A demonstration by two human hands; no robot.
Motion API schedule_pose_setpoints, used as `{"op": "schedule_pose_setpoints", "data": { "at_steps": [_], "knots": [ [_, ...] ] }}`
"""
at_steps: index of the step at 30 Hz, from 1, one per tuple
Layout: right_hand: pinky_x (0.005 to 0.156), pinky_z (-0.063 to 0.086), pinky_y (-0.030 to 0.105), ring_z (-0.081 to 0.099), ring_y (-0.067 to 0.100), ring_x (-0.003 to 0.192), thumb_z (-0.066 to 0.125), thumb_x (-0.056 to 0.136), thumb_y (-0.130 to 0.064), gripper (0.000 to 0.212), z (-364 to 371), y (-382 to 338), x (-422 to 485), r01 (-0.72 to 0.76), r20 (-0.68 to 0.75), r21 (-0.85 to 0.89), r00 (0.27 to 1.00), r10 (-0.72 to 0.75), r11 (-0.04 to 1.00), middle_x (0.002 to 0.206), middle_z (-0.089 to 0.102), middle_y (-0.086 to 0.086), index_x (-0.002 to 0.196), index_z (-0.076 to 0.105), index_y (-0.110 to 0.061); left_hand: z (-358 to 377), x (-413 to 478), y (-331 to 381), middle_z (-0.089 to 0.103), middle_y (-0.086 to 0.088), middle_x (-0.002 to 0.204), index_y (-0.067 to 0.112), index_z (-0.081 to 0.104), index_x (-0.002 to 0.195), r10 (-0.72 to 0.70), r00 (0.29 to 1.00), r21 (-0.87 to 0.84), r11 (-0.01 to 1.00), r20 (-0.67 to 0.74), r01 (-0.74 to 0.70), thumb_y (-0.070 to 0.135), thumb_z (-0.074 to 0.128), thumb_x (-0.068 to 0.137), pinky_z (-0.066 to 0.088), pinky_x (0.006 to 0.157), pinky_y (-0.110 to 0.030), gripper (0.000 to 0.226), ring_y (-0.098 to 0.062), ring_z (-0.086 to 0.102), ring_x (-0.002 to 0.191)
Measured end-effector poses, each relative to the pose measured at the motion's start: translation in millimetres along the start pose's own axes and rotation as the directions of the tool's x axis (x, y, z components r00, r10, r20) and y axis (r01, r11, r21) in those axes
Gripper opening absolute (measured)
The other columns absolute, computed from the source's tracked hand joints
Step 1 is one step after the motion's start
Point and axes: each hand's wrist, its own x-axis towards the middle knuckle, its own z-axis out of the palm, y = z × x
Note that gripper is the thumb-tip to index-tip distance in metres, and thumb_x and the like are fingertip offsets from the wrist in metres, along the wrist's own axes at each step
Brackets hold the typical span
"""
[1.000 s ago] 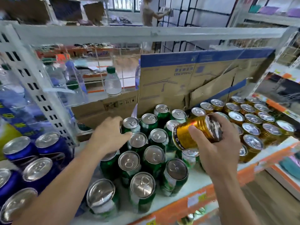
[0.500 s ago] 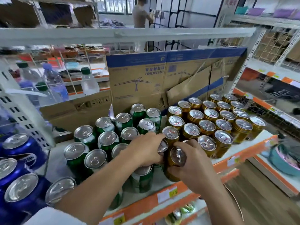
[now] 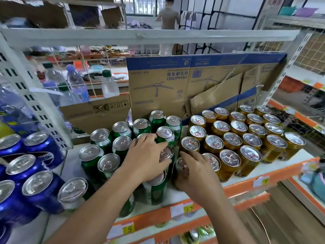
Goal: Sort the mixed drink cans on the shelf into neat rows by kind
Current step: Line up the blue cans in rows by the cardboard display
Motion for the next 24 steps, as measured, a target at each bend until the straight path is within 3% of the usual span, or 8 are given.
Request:
{"op": "schedule_pose_setpoints", "data": {
  "at_steps": [3, 8, 13, 16, 19, 24],
  "knots": [
    [0.109, 0.028, 0.044, 0.016, 0.028, 0.143, 0.045, 0.094, -0.048, 0.063, -13, -9, 3, 0.013, -0.105, -0.079, 0.994, -0.022, 0.997, 0.157, 0.020, -0.001, 0.150, 0.021, -0.033, -6, -20, -14, 0.021, -0.001, 0.155, 0.040, 0.028, 0.147, -0.097, 0.991, 0.000, 0.995, -0.088, 0.098, 0.058, 0.043, 0.093, 0.011, 0.115, -0.042, 0.059, -0.021, 0.010, 0.144],
    [0.115, 0.017, 0.054, 0.002, 0.033, 0.146, 0.041, 0.093, -0.056, 0.066, -22, -48, 19, 0.131, -0.058, -0.108, 0.989, -0.137, 0.986, 0.159, 0.008, 0.002, 0.150, 0.012, -0.039, -20, -79, -51, 0.018, -0.001, 0.156, 0.042, 0.018, 0.148, -0.329, 0.921, 0.017, 0.940, -0.208, 0.340, 0.057, 0.043, 0.092, 0.011, 0.117, -0.045, 0.063, -0.022, 0.008, 0.145],
    [0.118, 0.009, 0.054, -0.008, 0.028, 0.148, 0.042, 0.094, -0.054, 0.068, -7, -133, 22, 0.369, 0.067, -0.035, 0.928, -0.366, 0.929, 0.161, -0.001, -0.003, 0.151, 0.007, -0.039, -34, -176, -102, 0.017, 0.000, 0.158, 0.040, 0.017, 0.151, -0.589, 0.752, -0.028, 0.792, -0.295, 0.609, 0.060, 0.047, 0.090, 0.010, 0.119, -0.047, 0.071, -0.022, 0.006, 0.147],
    [0.119, 0.006, 0.051, -0.010, 0.027, 0.148, 0.042, 0.095, -0.056, 0.070, 14, -201, 9, 0.511, 0.144, 0.027, 0.849, -0.509, 0.859, 0.162, -0.004, -0.004, 0.152, 0.005, -0.039, -39, -243, -129, 0.033, -0.005, 0.151, 0.036, 0.031, 0.148, -0.723, 0.584, -0.074, 0.649, -0.369, 0.757, 0.056, 0.054, 0.087, 0.024, 0.114, -0.049, 0.069, -0.028, 0.023, 0.142],
    [0.119, 0.004, 0.049, -0.009, 0.028, 0.148, 0.040, 0.094, -0.059, 0.071, 38, -273, -17, 0.655, 0.190, 0.093, 0.728, -0.659, 0.750, 0.162, -0.004, -0.005, 0.152, 0.003, -0.039, -40, -309, -156, 0.055, -0.017, 0.127, 0.024, 0.053, 0.134, -0.785, 0.450, -0.110, 0.538, -0.426, 0.836, 0.051, 0.054, 0.073, 0.045, 0.093, -0.057, 0.067, -0.038, 0.052, 0.117],
    [0.120, 0.003, 0.049, -0.010, 0.027, 0.148, 0.039, 0.095, -0.056, 0.071, 83, -382, -69, 0.788, 0.214, 0.169, 0.557, -0.802, 0.592, 0.162, -0.005, -0.004, 0.153, 0.002, -0.037, -44, -421, -196, 0.058, -0.023, 0.119, 0.025, 0.051, 0.127, -0.810, 0.291, -0.173, 0.428, -0.510, 0.887, 0.049, 0.043, 0.068, 0.048, 0.087, -0.062, 0.064, -0.044, 0.057, 0.109]
  ]
}}
